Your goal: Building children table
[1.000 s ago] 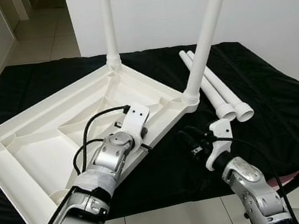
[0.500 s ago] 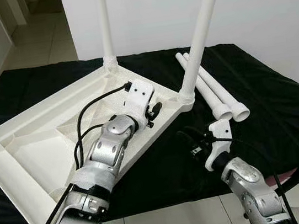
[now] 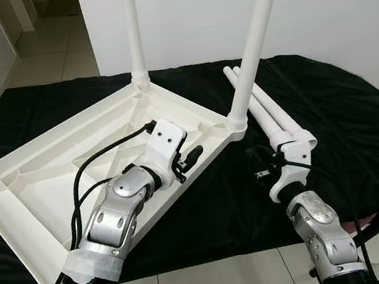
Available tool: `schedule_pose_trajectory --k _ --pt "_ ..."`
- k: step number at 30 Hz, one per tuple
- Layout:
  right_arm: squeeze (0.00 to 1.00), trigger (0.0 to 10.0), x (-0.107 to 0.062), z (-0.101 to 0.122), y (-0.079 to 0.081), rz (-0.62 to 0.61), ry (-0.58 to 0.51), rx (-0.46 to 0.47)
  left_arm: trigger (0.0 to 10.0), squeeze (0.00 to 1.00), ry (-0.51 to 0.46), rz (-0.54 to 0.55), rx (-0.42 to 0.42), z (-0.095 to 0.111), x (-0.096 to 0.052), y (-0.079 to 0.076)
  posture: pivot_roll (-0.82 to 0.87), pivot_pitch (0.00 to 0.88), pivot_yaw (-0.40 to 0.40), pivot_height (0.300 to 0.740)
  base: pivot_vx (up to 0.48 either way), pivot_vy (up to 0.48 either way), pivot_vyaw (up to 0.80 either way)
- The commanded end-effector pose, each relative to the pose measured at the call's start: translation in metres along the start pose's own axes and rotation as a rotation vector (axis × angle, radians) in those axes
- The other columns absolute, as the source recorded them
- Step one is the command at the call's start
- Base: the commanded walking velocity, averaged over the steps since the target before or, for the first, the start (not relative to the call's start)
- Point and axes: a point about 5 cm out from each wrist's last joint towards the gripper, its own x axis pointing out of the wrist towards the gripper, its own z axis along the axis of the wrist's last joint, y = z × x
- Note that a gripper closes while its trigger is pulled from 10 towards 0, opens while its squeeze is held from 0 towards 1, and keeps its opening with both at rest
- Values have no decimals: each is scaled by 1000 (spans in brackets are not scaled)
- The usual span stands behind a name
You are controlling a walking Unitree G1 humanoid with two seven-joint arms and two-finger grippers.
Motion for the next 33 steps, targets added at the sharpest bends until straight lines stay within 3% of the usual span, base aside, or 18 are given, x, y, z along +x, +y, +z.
schedule_pose_trajectory --k 1,3,13,14,17,18,23,24,25,33 --pt "0 10000 -2 -2 -6 -57 1 0 10000 0 27 -32 -31 -4 -5 -3 -40 0 -47 740 0 0 0" --pt "0 10000 -4 -5 -6 -81 8 7 10000 0 90 -37 -39 -17 -13 -6 -41 0 -47 740 0 0 0" --pt "0 10000 -1 -7 -3 -86 5 16 10000 0 225 -54 -64 -41 -21 -13 -37 0 -50 740 0 0 0" --pt "0 10000 -1 -7 -3 -86 3 15 10000 231 235 -48 -75 -42 -21 -13 -39 0 -51 740 0 0 0" --pt "0 10000 0 -6 -3 -90 1 14 10000 231 252 -42 -89 -42 -22 -12 -39 0 -51 740 0 0 0" --pt "0 10000 0 -6 -3 -91 1 14 10000 1000 253 -42 -90 -42 -22 -12 -39 0 -51 740 0 0 0" --pt "0 10000 0 -6 -5 -93 0 9 10000 1000 302 -33 -51 -47 -21 -12 -40 0 -49 740 0 0 0" --pt "0 10000 0 -6 -6 -94 -1 8 10000 424 320 -26 -34 -49 -20 -12 -45 0 -48 740 0 0 0" --pt "0 10000 0 -6 -6 -94 -2 7 10000 0 340 -12 -28 -51 -18 -12 -45 0 -48 740 0 0 0" --pt "0 10000 3 -5 -5 -91 -8 11 10000 0 399 58 -53 -56 -6 -9 -46 0 -48 740 0 0 0"
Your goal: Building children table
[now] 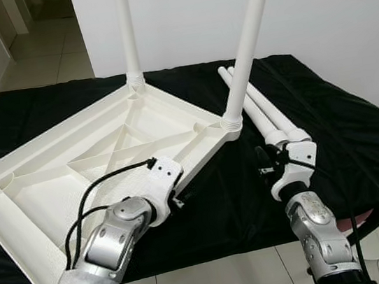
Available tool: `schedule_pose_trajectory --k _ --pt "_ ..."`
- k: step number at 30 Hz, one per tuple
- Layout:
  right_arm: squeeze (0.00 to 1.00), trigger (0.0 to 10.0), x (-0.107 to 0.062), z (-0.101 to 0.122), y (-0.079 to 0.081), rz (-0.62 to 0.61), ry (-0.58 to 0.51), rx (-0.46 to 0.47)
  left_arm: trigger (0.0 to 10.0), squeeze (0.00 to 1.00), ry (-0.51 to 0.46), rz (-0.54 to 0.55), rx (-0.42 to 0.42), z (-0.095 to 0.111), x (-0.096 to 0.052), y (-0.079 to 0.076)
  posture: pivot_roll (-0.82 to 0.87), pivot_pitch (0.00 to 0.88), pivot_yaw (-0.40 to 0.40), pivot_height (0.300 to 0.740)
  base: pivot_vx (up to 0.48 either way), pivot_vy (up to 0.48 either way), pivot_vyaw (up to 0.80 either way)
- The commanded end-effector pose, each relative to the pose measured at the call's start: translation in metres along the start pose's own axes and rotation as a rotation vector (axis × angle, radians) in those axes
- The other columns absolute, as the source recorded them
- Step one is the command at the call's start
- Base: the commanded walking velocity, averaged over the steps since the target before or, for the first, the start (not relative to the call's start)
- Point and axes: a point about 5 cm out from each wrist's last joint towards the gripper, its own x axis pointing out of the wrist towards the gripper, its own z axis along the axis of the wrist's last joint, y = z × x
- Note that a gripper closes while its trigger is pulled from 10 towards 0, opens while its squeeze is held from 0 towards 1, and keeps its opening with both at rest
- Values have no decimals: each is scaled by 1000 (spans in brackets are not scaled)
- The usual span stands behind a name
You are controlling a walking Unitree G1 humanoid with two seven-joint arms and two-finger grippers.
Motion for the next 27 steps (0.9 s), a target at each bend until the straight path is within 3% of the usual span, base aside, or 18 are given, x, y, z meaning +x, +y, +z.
schedule_pose_trajectory --k 1,2,3,4,5,16,27 --pt "0 10000 1 -1 -2 -9 4 -5 10000 0 37 75 -15 -4 4 4 -47 0 -46 740 0 0 0" --pt "0 10000 1 -1 -2 -9 4 -5 10000 0 37 75 -15 -4 4 4 -47 0 -46 740 0 0 0" --pt "0 10000 1 -1 -2 -10 3 -5 3725 0 32 87 -26 -1 6 5 -48 0 -48 740 0 0 0" --pt "0 10000 1 -1 -2 -10 3 -5 3725 0 32 87 -26 -1 6 5 -48 0 -48 740 0 0 0" --pt "0 10000 1 -1 -2 -11 2 -4 0 0 26 92 -31 0 8 5 -51 0 -47 740 0 0 0" --pt "0 10000 3 1 -3 -16 -8 0 0 0 10 118 -12 13 22 5 -63 0 -43 740 0 0 0" --pt "0 10000 8 4 2 -17 -23 16 0 0 -36 194 -54 28 37 12 -83 0 -34 740 0 0 0"
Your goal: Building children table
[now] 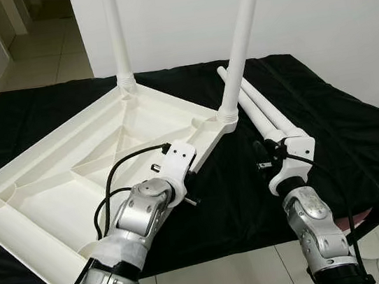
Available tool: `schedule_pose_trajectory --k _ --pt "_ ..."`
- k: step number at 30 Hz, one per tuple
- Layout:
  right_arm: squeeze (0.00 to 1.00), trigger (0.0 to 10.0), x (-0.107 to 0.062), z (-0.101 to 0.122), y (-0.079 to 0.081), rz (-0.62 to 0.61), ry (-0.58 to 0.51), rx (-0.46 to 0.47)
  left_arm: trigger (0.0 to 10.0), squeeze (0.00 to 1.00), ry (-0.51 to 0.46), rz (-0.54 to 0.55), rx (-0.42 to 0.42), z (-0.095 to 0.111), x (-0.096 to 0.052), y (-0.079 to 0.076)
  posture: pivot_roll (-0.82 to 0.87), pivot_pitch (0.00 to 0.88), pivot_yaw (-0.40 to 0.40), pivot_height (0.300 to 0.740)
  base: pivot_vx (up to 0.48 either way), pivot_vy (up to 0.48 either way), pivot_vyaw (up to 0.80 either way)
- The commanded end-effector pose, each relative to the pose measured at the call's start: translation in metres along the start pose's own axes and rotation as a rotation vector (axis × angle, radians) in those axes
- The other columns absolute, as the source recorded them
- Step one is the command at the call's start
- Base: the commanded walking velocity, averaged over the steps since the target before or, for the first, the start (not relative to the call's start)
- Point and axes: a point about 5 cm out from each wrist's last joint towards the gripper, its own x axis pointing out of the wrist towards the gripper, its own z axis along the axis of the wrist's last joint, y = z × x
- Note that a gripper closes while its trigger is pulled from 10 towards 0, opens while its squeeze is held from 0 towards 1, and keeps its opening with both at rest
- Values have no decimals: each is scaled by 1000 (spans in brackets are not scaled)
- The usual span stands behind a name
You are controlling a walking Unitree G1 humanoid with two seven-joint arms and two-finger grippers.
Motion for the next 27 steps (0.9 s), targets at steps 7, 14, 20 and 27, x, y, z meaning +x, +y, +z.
schedule_pose_trajectory --k 7,14,20,27 --pt "0 10000 1 -1 3 -17 -8 22 0 0 -124 263 -24 31 11 29 -102 0 -21 740 0 0 0" --pt "0 10000 3 0 5 -30 -18 30 0 0 -139 301 -15 43 20 38 -101 0 -11 740 0 0 0" --pt "0 10000 2 0 6 -35 -20 35 0 0 -149 338 -20 49 23 47 -103 0 2 740 0 0 0" --pt "0 10000 0 -2 8 -43 -17 40 10000 0 -218 280 17 62 24 41 -101 0 10 740 0 0 0"
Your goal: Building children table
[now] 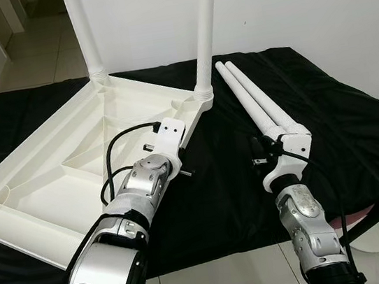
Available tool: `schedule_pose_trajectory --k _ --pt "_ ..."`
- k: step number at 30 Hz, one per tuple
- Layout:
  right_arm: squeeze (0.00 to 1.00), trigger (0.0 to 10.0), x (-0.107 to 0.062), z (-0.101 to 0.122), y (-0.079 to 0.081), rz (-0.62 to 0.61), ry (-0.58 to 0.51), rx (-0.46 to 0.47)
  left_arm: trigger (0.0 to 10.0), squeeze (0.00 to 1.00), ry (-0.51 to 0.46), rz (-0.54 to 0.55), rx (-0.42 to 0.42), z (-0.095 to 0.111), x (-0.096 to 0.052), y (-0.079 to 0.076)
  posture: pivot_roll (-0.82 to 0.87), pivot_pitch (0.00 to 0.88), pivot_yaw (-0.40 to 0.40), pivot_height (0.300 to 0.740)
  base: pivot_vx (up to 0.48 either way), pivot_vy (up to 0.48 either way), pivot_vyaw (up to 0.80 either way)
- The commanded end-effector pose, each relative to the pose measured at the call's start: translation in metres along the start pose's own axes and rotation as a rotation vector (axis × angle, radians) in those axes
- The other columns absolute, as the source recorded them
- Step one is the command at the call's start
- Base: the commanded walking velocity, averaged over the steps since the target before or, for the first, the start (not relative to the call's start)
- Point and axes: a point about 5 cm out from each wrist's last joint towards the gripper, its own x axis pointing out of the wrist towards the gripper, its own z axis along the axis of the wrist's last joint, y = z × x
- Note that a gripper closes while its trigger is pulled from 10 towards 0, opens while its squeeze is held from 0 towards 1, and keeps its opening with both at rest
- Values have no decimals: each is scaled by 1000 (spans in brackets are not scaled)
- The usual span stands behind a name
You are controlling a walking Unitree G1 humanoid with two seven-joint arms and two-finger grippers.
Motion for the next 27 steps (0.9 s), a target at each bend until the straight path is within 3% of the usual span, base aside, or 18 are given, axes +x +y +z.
schedule_pose_trajectory --k 1,3,4,10,11,12,13,15,21,27 --pt "0 10000 -2 -3 -1 -13 8 -2 10000 0 -183 64 52 39 -4 3 -101 0 10 740 0 0 0" --pt "0 10000 -3 -4 -1 -15 9 -1 10000 0 -211 19 31 41 -5 -3 -101 0 10 740 0 0 0" --pt "0 10000 -4 -4 -1 -16 11 0 10000 1000 -246 -34 20 43 -7 -10 -96 0 9 740 0 0 0" --pt "0 10000 -5 -5 -1 -14 16 0 10000 1000 -318 -101 27 50 -13 -23 -92 0 1 740 0 0 0" --pt "0 10000 -5 -6 0 -11 18 -2 10000 804 -349 -115 37 53 -15 -26 -92 0 1 740 0 0 0" --pt "0 10000 -5 -6 0 -11 18 -2 10000 804 -349 -115 37 53 -15 -26 -92 0 1 740 0 0 0" --pt "0 10000 -5 -6 -1 -9 20 -2 10000 0 -376 -135 33 56 -17 -28 -87 0 -7 740 0 0 0" --pt "0 10000 -5 -6 -1 -9 20 -2 10000 0 -376 -135 33 56 -17 -28 -87 0 -7 740 0 0 0" --pt "0 10000 -5 -6 0 9 25 -9 10000 0 -442 -162 60 52 -35 -25 -77 0 -21 740 0 0 0" --pt "0 10000 -6 -7 0 14 30 -15 10000 0 -422 -49 30 36 -53 2 -68 0 -24 740 0 0 0"
